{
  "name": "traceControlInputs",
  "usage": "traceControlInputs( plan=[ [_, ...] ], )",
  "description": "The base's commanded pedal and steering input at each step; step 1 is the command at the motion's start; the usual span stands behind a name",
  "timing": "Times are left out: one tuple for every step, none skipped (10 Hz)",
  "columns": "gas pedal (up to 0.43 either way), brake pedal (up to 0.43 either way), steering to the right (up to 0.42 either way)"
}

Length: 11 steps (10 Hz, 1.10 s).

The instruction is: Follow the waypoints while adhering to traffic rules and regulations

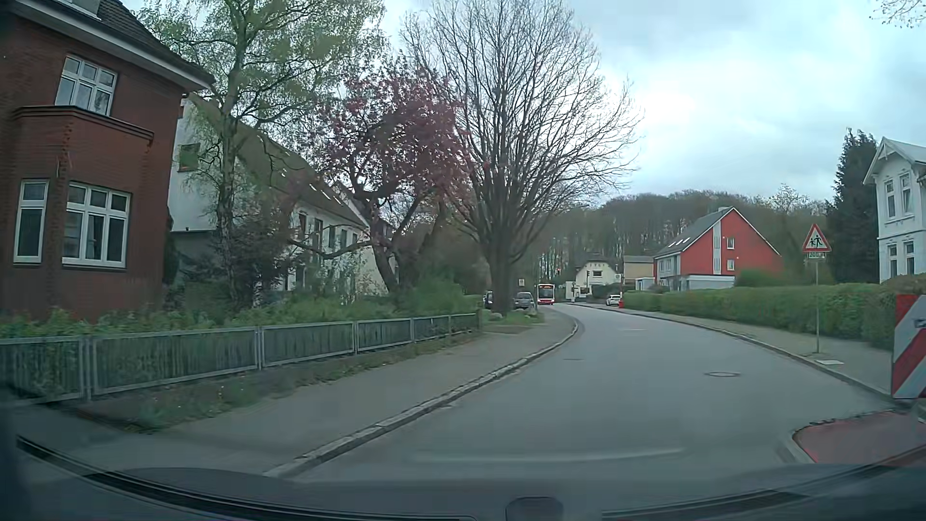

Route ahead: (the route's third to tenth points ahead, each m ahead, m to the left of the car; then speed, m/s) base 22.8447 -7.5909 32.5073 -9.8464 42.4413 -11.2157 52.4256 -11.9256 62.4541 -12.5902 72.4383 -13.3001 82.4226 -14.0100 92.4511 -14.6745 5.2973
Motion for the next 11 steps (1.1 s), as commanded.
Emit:
traceControlInputs(
  plan=[
    [0.209, 0.0, 0.108],
    [0.209, 0.0, 0.126],
    [0.209, 0.0, 0.143],
    [0.209, 0.0, 0.151],
    [0.209, 0.0, 0.153],
    [0.209, 0.0, 0.153],
    [0.209, 0.0, 0.153],
    [0.209, 0.006, 0.153],
    [0.197, 0.0, 0.153],
    [0.197, 0.0, 0.153],
    [0.197, 0.0, 0.152]
  ],
)
